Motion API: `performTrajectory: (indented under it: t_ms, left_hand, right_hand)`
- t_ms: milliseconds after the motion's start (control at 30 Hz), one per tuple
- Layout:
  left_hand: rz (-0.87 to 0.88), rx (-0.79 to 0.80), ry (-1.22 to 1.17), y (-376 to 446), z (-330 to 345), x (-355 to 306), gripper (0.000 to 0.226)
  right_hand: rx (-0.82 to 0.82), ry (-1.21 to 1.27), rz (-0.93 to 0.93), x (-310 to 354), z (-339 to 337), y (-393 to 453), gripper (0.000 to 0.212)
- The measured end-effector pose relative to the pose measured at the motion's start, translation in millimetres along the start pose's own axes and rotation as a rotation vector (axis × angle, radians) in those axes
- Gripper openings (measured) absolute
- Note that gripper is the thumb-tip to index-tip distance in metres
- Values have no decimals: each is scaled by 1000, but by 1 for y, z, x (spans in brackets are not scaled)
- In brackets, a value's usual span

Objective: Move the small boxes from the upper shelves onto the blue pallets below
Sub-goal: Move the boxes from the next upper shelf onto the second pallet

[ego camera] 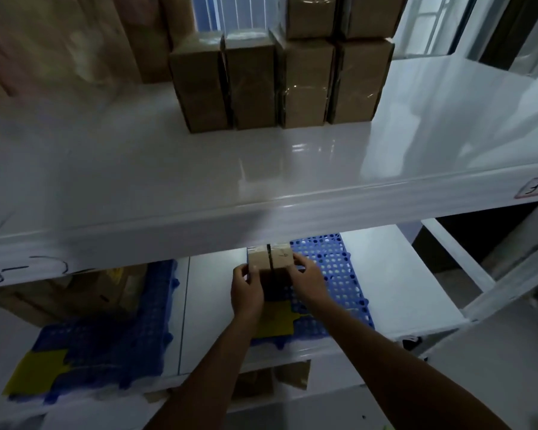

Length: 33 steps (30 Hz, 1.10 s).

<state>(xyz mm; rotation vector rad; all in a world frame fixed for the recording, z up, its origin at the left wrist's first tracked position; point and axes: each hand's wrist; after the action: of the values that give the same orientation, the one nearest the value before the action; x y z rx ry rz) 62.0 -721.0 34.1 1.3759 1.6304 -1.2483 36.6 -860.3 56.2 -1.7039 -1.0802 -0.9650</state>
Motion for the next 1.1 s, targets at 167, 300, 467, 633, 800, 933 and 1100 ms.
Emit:
performTrajectory:
  t_ms: [167, 300, 467, 633, 800, 933, 1100]
  left_hand:
    - [-20, 69, 77, -21, -14, -9, 56]
    - [41, 36, 119, -56, -36, -33, 56]
    - [190, -5, 19, -131, -60, -83, 56]
    - [349, 3, 31, -217, -82, -128, 54]
    - [541, -17, -7, -285, -97, -167, 59]
    - [665, -46, -69, -318, -109, -202, 24]
    - [689, -102, -132, -325, -133, -239, 32]
  right_hand:
    - [-1, -72, 22, 12, -12, -25, 56]
    - [5, -96, -20, 36, -31, -67, 60]
    - [21, 5, -143, 75, -52, -148, 61]
    - [8, 64, -295, 116, -60, -240, 54]
    - [-29, 42, -429, 155, -66, -301, 24]
    - [-69, 63, -536, 194, -74, -333, 50]
    - [-59, 93, -631, 226, -75, -330, 28]
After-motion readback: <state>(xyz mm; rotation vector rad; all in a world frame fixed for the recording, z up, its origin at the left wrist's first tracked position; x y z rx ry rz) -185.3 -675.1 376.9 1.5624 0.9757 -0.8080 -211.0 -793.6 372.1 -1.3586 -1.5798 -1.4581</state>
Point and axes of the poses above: each hand's wrist, its own y-axis towards the middle knuckle, its own z-axis out of the palm, x = y × z, and after that the axes turned 10 degrees about x, right-handed
